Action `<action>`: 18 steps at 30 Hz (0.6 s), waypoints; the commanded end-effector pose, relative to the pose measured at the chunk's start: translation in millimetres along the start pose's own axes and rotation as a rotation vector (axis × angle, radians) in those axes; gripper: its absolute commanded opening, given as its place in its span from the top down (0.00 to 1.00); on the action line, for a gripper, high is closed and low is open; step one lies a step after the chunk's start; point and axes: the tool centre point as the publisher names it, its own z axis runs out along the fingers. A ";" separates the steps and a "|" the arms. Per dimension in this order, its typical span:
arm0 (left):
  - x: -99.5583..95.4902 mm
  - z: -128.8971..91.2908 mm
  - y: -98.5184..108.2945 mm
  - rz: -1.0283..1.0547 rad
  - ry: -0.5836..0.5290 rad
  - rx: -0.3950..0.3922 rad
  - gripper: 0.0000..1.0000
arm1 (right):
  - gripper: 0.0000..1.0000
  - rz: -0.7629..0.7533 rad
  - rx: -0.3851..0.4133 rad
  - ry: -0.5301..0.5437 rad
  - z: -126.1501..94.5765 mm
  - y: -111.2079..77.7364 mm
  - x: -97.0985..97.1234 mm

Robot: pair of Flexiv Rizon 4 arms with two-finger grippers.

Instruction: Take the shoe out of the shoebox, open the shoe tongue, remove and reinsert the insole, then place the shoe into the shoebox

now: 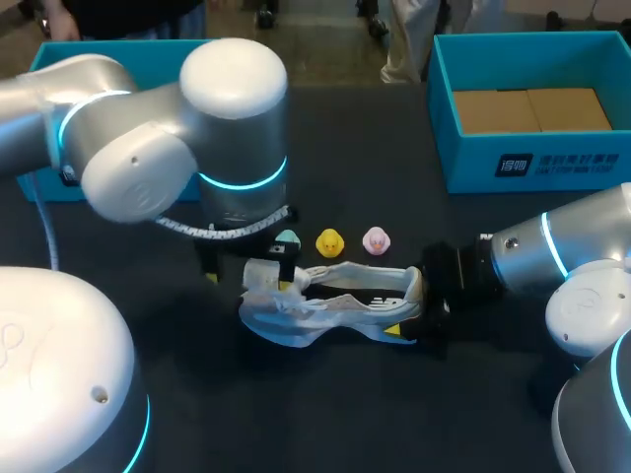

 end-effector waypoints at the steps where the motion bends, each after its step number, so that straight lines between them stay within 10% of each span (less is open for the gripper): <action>1: -0.9 -14.7 2.8 0.099 0.074 0.104 0.00 | 1.00 0.000 0.003 -0.001 1.7 -0.7 0.7; 8: 14.4 -46.8 -12.5 0.408 0.168 0.206 0.00 | 1.00 0.000 0.003 -0.001 1.7 -0.7 0.7; 18: 43.1 -90.2 -43.5 0.975 0.382 0.146 0.00 | 1.00 0.000 0.003 -0.001 1.7 -0.7 0.7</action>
